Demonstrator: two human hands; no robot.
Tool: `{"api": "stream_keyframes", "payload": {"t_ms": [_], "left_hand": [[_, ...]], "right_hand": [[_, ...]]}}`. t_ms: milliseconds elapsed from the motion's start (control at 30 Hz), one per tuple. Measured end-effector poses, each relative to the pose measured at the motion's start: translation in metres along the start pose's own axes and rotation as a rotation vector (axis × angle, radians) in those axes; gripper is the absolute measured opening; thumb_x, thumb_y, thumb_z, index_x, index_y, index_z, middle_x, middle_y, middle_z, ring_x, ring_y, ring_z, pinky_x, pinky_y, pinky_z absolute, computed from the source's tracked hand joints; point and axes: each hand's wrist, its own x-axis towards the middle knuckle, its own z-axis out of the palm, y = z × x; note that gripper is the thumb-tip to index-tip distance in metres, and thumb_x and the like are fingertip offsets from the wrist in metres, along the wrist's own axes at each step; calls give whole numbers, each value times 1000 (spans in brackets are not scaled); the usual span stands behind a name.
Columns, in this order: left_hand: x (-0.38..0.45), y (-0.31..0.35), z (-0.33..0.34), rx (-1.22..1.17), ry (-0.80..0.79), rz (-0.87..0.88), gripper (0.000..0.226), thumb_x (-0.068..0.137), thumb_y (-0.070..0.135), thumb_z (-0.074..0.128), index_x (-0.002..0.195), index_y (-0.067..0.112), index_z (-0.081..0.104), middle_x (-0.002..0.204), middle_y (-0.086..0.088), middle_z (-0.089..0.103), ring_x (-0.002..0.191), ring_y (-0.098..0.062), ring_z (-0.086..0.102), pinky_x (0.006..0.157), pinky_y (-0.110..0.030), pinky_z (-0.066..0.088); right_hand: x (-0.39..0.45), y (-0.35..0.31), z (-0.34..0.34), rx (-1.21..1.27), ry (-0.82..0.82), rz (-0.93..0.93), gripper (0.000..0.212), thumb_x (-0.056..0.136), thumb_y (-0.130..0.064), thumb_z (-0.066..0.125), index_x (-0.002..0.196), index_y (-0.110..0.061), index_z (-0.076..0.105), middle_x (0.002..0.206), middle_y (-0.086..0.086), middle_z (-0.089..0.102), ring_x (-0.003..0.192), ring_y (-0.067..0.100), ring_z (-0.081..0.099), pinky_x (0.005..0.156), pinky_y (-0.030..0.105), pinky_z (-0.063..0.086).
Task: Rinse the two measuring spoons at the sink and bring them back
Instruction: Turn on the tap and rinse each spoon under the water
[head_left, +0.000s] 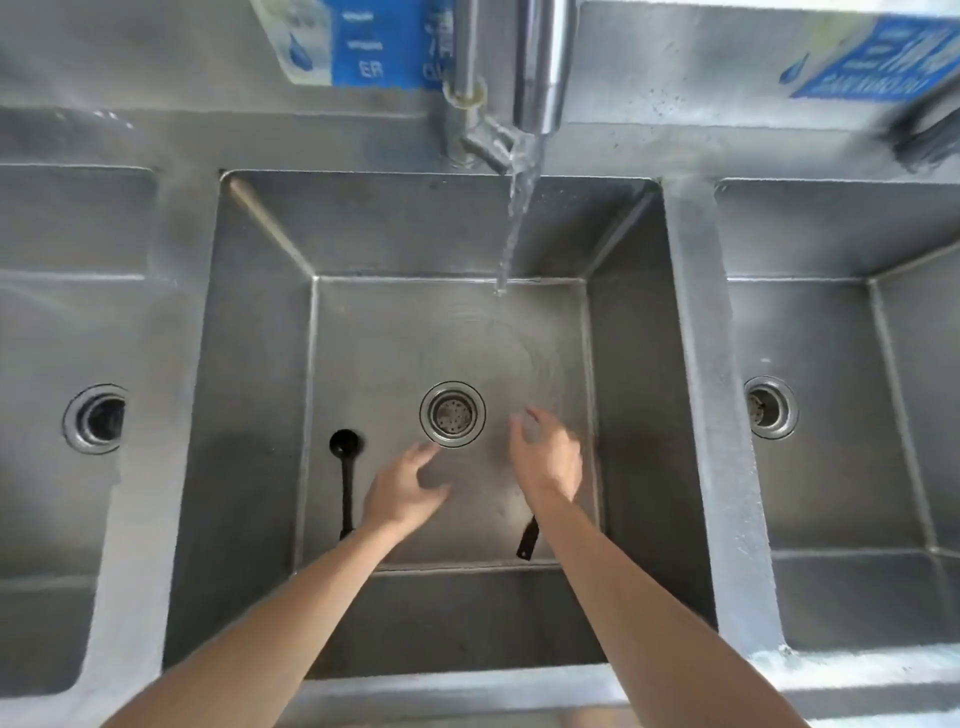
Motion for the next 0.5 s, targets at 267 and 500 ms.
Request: {"api": "stream_keyframes", "payload": {"t_ms": [267, 500], "left_hand": [[12, -60, -63, -279, 260, -246, 69, 75, 32, 82, 138, 15, 57, 141, -6, 59, 127, -24, 57, 106, -32, 44], [36, -107, -57, -385, 188, -436, 57, 78, 20, 80, 130, 9, 59, 124, -9, 69, 116, -26, 63, 89, -27, 44]], "right_hand": [[-16, -49, 67, -86, -157, -124, 40, 94, -47, 63, 128, -28, 71, 123, 3, 76, 114, 32, 69, 92, 38, 54], [-25, -65, 154, -139, -393, -150, 27, 96, -26, 61, 113, -14, 78, 108, 7, 82, 107, 29, 73, 90, 33, 54]]}}
